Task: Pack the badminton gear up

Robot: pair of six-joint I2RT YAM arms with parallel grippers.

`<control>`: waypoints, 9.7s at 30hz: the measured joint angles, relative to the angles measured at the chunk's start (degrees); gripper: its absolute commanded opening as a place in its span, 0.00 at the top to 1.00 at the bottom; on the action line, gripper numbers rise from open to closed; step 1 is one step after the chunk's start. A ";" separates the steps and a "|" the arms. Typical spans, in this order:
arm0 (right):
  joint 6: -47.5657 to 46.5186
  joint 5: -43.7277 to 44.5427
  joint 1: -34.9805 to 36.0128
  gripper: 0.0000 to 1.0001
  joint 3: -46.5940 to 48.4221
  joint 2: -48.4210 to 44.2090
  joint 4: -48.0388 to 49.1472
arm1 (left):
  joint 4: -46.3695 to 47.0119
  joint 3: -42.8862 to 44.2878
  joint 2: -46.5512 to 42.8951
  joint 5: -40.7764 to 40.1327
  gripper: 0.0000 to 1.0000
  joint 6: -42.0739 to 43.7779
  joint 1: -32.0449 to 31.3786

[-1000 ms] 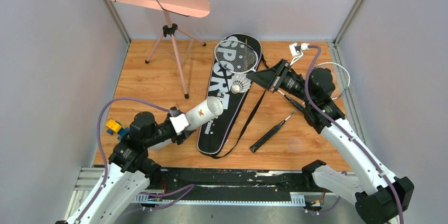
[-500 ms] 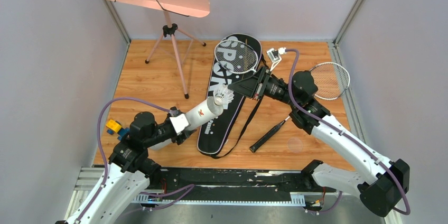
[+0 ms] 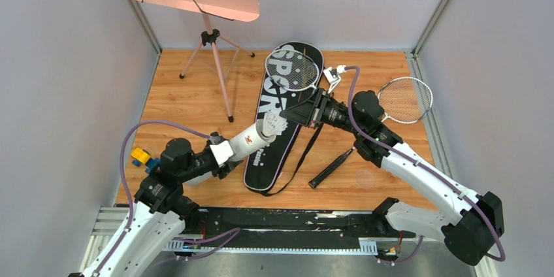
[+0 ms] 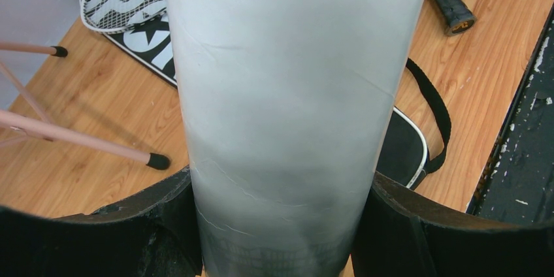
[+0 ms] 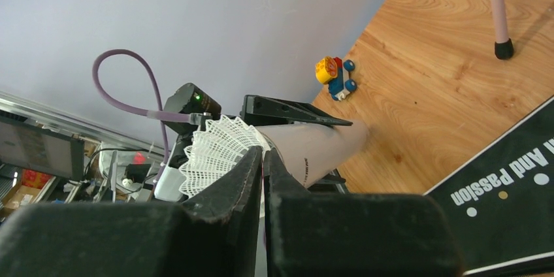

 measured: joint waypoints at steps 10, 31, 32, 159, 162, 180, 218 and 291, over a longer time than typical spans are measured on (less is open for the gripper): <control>-1.44 -1.20 0.13 0.62 -0.31 0.44 -3.04 | 0.00 0.00 0.00 0.00 0.38 0.00 0.00; -10.32 -0.76 6.93 0.51 8.57 11.67 -14.21 | -0.04 0.00 0.02 -0.46 0.38 0.00 0.00; -10.73 -0.48 7.17 0.51 9.09 12.07 -14.82 | -0.04 0.00 0.02 -0.48 0.38 -0.02 0.00; 28.13 63.67 7.17 1.00 -13.92 4.42 -70.25 | -0.90 -0.02 0.35 0.09 0.39 0.22 -0.02; 26.38 65.20 7.17 1.00 -11.26 1.01 -71.49 | -0.90 -0.02 0.35 0.09 0.39 0.22 -0.02; -16.63 48.17 7.06 1.00 -2.34 -14.69 -46.14 | -0.90 -0.02 0.35 0.28 0.39 0.22 -0.02; -38.03 -5.86 11.43 1.00 10.58 -0.02 -18.60 | -0.90 -0.02 0.37 1.11 0.38 0.22 -0.07; -35.89 -0.70 12.48 0.46 9.94 2.38 -14.45 | -1.27 -0.11 0.94 1.14 0.39 0.46 -0.07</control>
